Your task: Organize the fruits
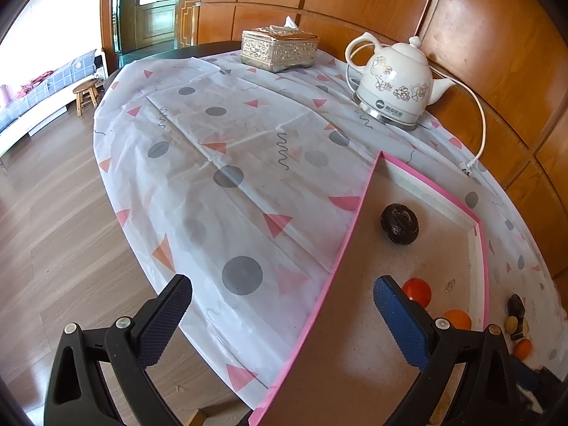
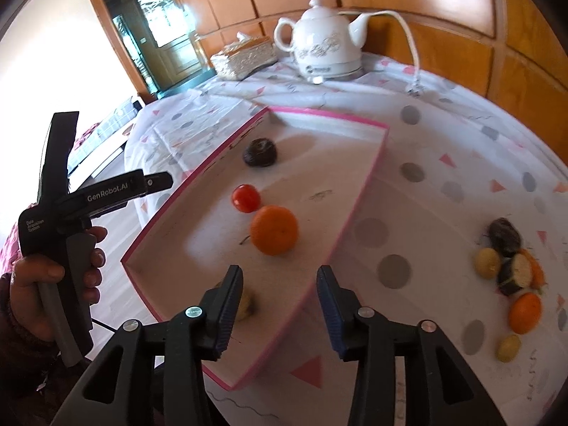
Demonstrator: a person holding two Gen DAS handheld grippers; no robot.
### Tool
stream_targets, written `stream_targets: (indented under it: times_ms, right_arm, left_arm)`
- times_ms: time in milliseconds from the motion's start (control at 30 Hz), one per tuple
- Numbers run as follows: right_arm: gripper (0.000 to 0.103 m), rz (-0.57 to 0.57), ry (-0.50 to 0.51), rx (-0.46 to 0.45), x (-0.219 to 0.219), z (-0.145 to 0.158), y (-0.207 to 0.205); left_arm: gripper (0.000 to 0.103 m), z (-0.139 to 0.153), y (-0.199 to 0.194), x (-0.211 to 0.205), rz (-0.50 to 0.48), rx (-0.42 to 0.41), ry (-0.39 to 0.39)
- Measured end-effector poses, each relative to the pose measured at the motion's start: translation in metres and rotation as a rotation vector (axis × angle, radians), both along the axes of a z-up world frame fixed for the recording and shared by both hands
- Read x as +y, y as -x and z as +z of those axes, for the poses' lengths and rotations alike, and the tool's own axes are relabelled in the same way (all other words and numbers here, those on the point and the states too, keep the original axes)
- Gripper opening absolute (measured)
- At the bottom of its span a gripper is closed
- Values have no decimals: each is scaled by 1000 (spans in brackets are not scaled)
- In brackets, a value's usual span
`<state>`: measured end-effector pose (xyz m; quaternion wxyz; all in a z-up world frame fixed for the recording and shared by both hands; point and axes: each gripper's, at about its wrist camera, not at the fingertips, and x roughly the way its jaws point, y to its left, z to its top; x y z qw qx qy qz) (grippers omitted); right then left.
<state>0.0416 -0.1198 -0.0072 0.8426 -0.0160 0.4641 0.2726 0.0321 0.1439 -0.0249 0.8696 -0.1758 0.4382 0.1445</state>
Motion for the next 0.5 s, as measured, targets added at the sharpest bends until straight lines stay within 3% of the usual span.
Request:
stream_targets:
  times_ms: [500]
  right_arm:
    - [44,-169,184,-94,-77,14,19]
  left_arm:
    - [103,5,2,-9,-31,-6,-9]
